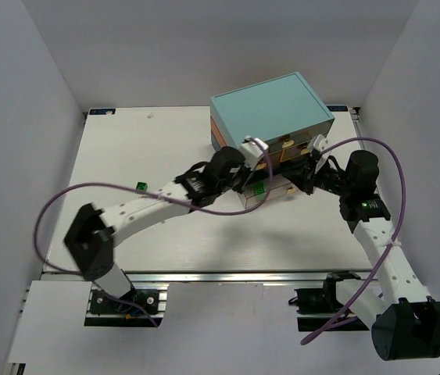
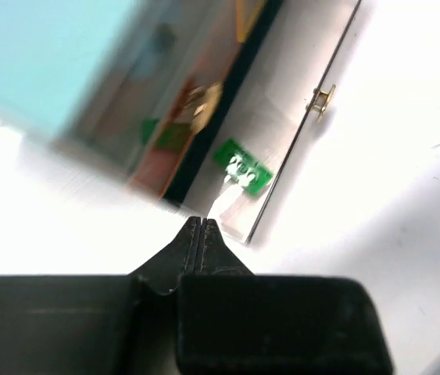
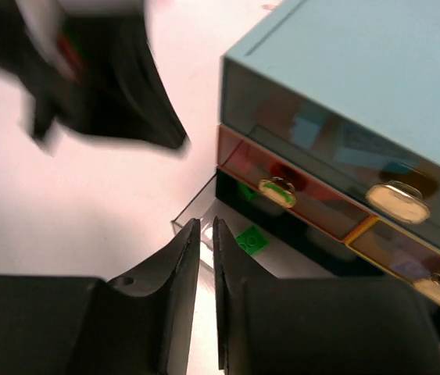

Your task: Sort the legos into containers by color

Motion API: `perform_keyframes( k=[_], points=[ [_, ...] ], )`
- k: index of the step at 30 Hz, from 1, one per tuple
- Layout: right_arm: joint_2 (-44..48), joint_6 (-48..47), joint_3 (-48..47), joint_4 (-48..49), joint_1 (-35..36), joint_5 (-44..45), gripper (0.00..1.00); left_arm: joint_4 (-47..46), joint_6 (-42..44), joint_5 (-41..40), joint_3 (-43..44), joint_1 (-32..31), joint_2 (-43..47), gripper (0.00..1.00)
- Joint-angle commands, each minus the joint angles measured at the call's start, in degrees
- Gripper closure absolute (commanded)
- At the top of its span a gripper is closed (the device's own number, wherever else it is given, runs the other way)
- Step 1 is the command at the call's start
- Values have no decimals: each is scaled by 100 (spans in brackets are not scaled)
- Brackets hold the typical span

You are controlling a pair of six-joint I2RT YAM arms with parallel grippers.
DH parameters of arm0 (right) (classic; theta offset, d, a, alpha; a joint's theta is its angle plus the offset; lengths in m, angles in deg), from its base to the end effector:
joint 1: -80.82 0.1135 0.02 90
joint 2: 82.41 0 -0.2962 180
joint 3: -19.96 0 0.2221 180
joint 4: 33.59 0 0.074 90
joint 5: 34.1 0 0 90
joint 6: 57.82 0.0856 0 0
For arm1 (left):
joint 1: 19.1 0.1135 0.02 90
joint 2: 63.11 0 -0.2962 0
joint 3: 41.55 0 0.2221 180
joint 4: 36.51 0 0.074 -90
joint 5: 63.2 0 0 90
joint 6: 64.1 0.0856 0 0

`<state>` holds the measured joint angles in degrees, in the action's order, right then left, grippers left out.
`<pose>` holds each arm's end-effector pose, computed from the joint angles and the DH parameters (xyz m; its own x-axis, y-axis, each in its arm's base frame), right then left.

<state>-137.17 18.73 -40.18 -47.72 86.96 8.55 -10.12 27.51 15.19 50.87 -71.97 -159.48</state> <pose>0.1928 0.0841 0.3562 0.0379 -0.1544 -0.9873 -0.8086 0.5758 -0.1211 0.2616 -0.3170 0.3128 -0.2858 0.4231 -0.8598 0.6844 0.7181 0.1259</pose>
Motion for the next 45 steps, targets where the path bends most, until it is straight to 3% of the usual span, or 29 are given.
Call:
perform_keyframes(
  k=[1,3,6,9,10,11,12,14,15,23,25,35,45],
  points=[
    [-25,-928,149,101,133,-843,83,246,-398,-383,-686,144,1488,100],
    [-227,-1281,79,-136,361,-741,83,508,-635,-1060,-1081,249,2119,100],
    [-885,-1773,-255,-690,1439,329,78,652,-688,-2000,-1704,522,2692,100],
    [-1685,-2248,-764,-1015,2355,1595,64,265,-469,-2748,-2225,777,3036,77],
    [-2087,-2328,-913,-1076,2758,2067,52,403,-451,-2923,-2174,777,3072,69],
    [-2309,-2459,-1228,-1120,3084,2211,46,483,-485,-3178,-2130,873,3072,59],
    [-2520,-2539,-1431,-1330,3226,2309,40,492,-434,-3650,-2138,1004,3098,42],
    [-3179,-2688,-2018,-1507,3534,2415,23,379,-433,-3970,-2313,1198,3283,29],
    [-3381,-3011,-2205,-1603,3683,2432,21,317,-451,-4041,-2375,1373,3405,24],
    [-5008,-4981,-3243,-1789,4230,2020,13,-166,-504,-4595,-2770,1858,4389,16],
    [-5576,-5341,-3918,-2077,4317,1967,12,-290,-495,-4621,-2823,1937,4504,16],
    [-7355,-5721,-6326,-3221,4528,1756,13,-694,-416,-4841,-3078,2377,5058,15],
    [-7997,-5871,-6942,-3502,4713,1238,16,-931,-477,-4868,-3245,2720,5445,15]
  ],
)
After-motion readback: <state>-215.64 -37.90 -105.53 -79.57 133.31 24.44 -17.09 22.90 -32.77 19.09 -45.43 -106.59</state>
